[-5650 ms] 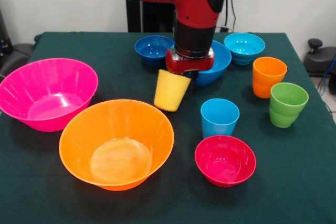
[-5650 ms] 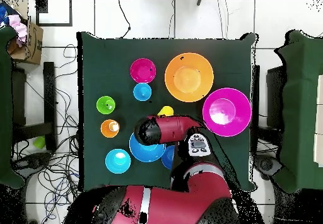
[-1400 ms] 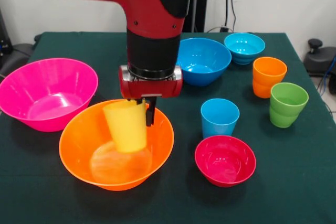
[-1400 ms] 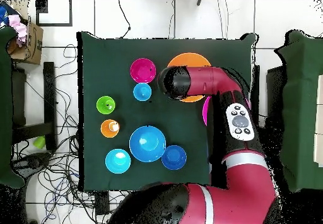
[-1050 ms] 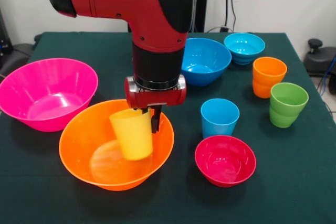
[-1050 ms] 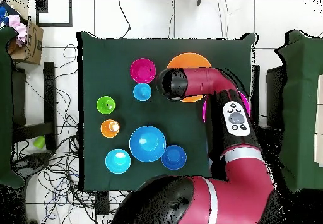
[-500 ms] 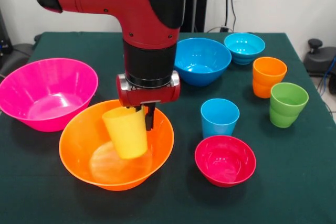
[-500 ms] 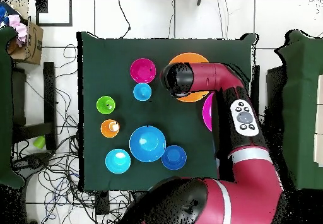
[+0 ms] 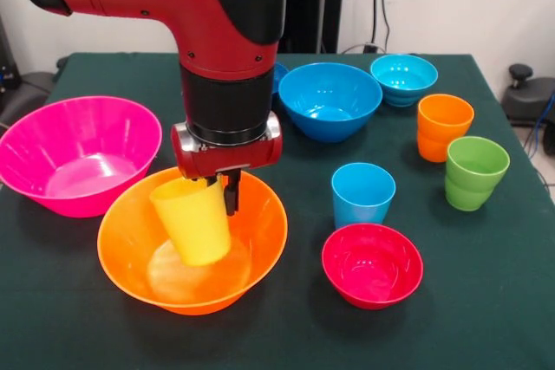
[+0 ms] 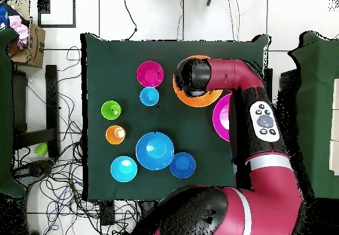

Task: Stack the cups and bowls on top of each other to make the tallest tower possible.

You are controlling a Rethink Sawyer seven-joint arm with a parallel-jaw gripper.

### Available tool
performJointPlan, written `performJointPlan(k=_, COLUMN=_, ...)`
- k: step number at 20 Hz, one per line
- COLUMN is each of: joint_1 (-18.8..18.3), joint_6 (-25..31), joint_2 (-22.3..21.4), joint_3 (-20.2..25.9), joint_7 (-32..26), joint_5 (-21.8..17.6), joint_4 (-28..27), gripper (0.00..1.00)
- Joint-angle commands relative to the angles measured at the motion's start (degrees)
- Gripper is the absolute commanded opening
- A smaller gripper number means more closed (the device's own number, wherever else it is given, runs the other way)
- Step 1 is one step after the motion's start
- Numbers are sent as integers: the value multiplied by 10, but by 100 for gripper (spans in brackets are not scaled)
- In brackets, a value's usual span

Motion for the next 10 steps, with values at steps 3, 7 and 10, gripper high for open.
performJointPlan(k=3, joint_1=19, joint_6=-8, joint_2=26, joint_3=25, joint_7=-99, joint_5=-57, joint_4=-10, gripper=0)
performJointPlan(k=7, joint_1=25, joint_6=-9, joint_2=48, joint_3=22, joint_7=-87, joint_5=-57, joint_4=-26, gripper=0)
performJointPlan(k=10, joint_1=35, joint_6=-11, joint_2=54, joint_3=16, joint_7=-73, joint_5=-58, joint_4=-37, gripper=0)
